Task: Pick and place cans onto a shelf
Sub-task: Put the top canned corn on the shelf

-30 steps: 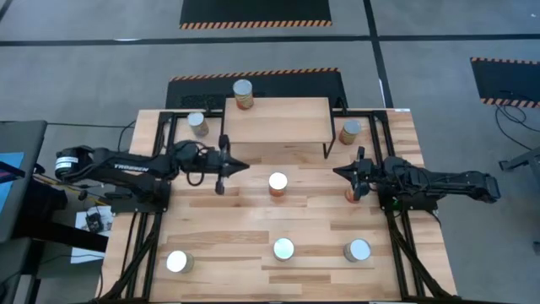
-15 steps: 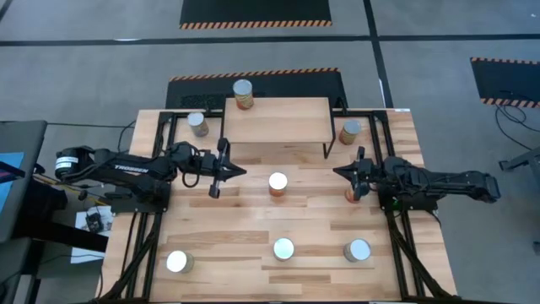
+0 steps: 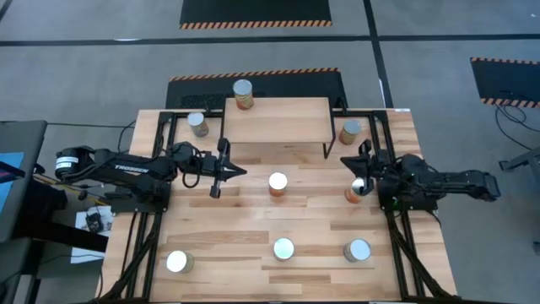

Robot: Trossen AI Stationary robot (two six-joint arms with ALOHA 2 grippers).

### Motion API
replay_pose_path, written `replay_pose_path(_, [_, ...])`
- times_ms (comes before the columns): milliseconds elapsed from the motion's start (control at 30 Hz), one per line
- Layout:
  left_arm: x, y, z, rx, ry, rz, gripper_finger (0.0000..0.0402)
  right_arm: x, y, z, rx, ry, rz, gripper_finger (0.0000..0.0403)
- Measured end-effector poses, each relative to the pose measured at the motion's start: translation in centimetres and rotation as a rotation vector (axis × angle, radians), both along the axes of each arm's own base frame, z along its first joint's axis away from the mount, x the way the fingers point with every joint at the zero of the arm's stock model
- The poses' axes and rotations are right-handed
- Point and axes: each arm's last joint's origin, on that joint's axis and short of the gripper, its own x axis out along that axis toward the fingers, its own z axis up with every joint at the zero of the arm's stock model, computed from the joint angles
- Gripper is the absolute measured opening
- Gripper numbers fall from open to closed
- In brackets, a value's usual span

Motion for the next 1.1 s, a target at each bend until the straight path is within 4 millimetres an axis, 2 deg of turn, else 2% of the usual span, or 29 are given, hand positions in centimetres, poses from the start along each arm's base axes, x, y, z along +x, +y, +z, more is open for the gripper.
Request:
replay_pose_path(233, [0.0, 0.1, -0.3, -0.011, 0.031, 0.028, 0.0, 0.3, -0.8, 0.8, -0.096, 0.148, -0.259, 0.0007])
replay_pose_path(300, [0.0, 0.1, -0.4, -0.013, 0.037, 0.031, 0.0, 0.3, -1.0, 1.9, -0.124, 0.171, -0.304, 0.0005])
replay_pose_path(400, [0.0, 0.2, -0.4, -0.015, 0.041, 0.059, 0.0, 0.3, -1.4, 3.5, -0.077, 0.201, -0.371, 0.0005])
replay_pose_path(533, [0.0, 0.5, -0.3, -0.06, 0.028, 0.173, 0.0, 0.6, -2.0, 3.7, -0.024, 0.224, -0.464, 0.0004])
replay_pose_path(667, [0.1, 0.5, -0.3, -0.079, 0.035, 0.192, 0.0, 1.0, -2.1, 3.8, -0.083, 0.258, -0.45, 0.0004])
replay_pose_path(833, [0.2, -0.5, -1.2, -0.02, 0.126, 0.149, 0.0, 1.2, -1.4, 3.9, -0.077, 0.473, -0.377, 0.0005])
replay_pose_path(967, [0.3, -1.4, -1.2, -0.057, 0.128, 0.119, 0.0, 1.4, -0.1, 4.8, 0.021, 0.587, -0.308, 0.0005])
replay_pose_path(1100, [0.4, -2.7, -1.2, -0.074, 0.131, 0.065, 0.0, 1.9, 1.9, 6.3, 0.046, 0.661, -0.204, 0.0005])
